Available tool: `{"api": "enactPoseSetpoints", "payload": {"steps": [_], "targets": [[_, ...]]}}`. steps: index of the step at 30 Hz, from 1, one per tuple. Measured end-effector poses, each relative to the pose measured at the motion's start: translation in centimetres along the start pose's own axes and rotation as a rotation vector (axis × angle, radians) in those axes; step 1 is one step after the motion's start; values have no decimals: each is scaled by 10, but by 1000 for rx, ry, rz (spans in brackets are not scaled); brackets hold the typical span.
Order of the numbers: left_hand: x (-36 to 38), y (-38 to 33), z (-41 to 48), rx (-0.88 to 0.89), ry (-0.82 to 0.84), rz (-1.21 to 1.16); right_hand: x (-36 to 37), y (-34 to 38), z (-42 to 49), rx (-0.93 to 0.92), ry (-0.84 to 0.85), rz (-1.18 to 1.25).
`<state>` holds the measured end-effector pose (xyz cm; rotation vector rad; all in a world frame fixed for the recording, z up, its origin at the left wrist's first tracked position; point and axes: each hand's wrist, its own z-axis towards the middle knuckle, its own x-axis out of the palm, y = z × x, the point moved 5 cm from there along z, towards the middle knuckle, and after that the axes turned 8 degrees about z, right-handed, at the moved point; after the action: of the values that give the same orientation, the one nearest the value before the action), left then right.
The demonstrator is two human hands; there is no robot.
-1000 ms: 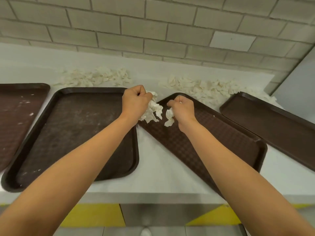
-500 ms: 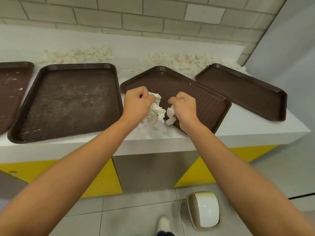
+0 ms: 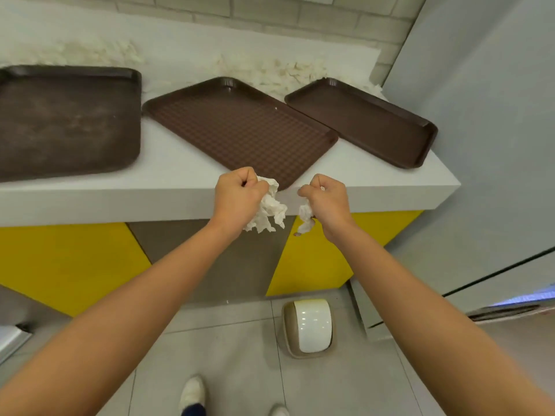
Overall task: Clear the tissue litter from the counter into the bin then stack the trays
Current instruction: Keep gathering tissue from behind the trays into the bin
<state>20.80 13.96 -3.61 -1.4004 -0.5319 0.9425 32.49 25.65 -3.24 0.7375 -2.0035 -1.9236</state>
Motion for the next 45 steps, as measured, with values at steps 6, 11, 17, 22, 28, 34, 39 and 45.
{"api": "enactPoseSetpoints", "payload": {"steps": [6, 11, 17, 22, 28, 34, 39, 45], "targets": [[55, 28, -54, -84, 0, -2, -48, -58, -16, 74, 44, -12], [92, 61, -80, -162, 6, 16, -77, -116, -21, 155, 24, -50], [127, 113, -95, -285, 52, 44, -93, -187, -19, 265, -34, -56], [154, 174, -102, -353, 83, 94, -104, -254, -17, 346, -73, -65], [191, 269, -116, -398, 110, 103, -114, -360, -12, 472, -134, -31], [228, 371, -145, -515, 109, 120, -119, -483, -18, 618, -221, 31], [251, 438, -168, -606, 117, 110, -120, -563, -27, 716, -209, -46], [266, 483, -185, -641, 102, 142, -121, -621, -27, 791, -196, -201]]}}
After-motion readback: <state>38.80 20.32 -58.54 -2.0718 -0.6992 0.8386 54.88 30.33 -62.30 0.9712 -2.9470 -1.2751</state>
